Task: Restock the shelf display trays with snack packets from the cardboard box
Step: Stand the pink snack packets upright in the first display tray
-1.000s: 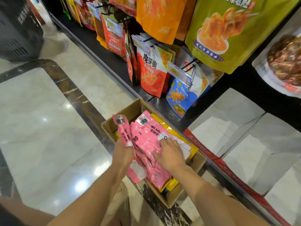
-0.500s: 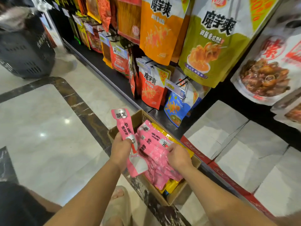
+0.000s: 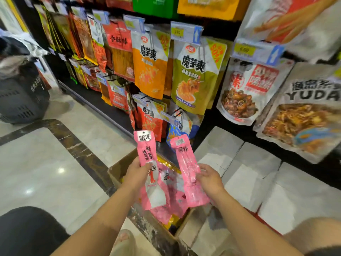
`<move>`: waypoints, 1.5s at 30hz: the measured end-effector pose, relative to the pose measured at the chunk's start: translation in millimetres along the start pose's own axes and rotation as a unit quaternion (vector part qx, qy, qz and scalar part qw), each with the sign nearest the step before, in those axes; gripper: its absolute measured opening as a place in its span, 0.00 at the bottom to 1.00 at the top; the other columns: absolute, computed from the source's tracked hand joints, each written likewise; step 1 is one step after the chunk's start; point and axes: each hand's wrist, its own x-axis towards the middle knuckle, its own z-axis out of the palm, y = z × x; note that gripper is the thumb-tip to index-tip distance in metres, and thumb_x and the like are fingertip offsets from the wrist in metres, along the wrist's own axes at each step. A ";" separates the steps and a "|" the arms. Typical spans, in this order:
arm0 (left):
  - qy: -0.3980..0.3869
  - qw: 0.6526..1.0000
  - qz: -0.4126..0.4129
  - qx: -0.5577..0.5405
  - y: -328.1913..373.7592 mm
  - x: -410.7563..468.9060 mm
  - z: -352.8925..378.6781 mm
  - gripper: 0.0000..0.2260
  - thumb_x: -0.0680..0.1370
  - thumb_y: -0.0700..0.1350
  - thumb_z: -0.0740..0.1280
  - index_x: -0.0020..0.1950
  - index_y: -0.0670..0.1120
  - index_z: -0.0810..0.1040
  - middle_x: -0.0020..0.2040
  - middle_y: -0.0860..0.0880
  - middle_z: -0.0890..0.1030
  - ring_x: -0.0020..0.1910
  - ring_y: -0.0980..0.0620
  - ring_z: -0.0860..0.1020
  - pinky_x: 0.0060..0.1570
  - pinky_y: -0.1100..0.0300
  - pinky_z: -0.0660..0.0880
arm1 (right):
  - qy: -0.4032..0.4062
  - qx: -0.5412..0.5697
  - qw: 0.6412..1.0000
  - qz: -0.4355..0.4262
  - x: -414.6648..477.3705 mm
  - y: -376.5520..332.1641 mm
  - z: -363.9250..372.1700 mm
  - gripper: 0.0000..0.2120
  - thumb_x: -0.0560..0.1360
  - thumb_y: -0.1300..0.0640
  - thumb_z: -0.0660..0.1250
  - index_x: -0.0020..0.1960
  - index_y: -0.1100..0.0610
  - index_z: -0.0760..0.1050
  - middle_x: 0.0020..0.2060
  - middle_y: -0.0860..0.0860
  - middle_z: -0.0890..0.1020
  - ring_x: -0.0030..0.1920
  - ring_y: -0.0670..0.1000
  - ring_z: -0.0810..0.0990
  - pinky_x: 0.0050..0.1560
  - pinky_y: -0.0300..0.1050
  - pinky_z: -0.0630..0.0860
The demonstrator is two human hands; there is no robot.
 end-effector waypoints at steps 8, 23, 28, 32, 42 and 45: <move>-0.060 0.997 0.045 0.014 6.4 0.9 45.0 0.11 0.76 0.37 0.71 0.56 0.48 0.81 0.50 0.47 0.86 0.49 0.47 0.84 0.52 0.48 0.80 | 0.021 0.112 0.993 0.035 -4.8 4.2 -36.3 0.19 0.75 0.69 0.60 0.59 0.52 0.79 0.44 0.59 0.86 0.40 0.59 0.84 0.41 0.52 0.80; -0.181 0.980 -0.014 0.088 1.2 100.4 154.1 0.14 0.65 0.40 0.76 0.50 0.46 0.82 0.44 0.42 0.85 0.39 0.43 0.83 0.38 0.48 0.81 | 0.023 0.425 0.890 0.160 45.6 41.2 -90.5 0.15 0.73 0.49 0.74 0.54 0.54 0.76 0.38 0.51 0.77 0.32 0.48 0.73 0.33 0.43 0.75; -0.193 0.973 0.008 0.128 -13.0 138.0 206.4 0.08 0.69 0.38 0.77 0.46 0.46 0.83 0.38 0.46 0.85 0.32 0.50 0.81 0.33 0.53 0.80 | 0.011 0.454 0.880 0.140 65.4 52.3 -108.9 0.14 0.76 0.48 0.68 0.47 0.58 0.85 0.44 0.55 0.81 0.41 0.52 0.78 0.46 0.48 0.77; -0.219 0.962 0.022 0.159 -31.8 167.2 250.1 0.07 0.70 0.40 0.78 0.40 0.49 0.81 0.34 0.49 0.83 0.26 0.58 0.78 0.30 0.58 0.77 | 0.029 0.478 0.866 0.146 88.1 63.5 -115.5 0.21 0.70 0.57 0.67 0.60 0.65 0.77 0.44 0.60 0.85 0.36 0.54 0.83 0.28 0.44 0.79; -0.229 0.952 -0.017 0.205 -90.7 206.9 320.8 0.11 0.70 0.35 0.77 0.40 0.51 0.82 0.42 0.45 0.87 0.37 0.44 0.83 0.42 0.43 0.82 | 0.166 0.350 0.916 0.106 113.1 102.7 -134.7 0.20 0.74 0.51 0.75 0.65 0.54 0.78 0.59 0.63 0.83 0.55 0.66 0.84 0.56 0.70 0.79; -0.230 0.945 -0.018 0.233 -105.4 205.6 325.2 0.10 0.72 0.38 0.76 0.45 0.51 0.81 0.46 0.47 0.86 0.43 0.45 0.85 0.46 0.48 0.83 | 0.161 0.296 0.936 0.102 114.9 103.5 -147.3 0.24 0.68 0.45 0.79 0.57 0.58 0.82 0.54 0.61 0.86 0.57 0.64 0.84 0.61 0.69 0.77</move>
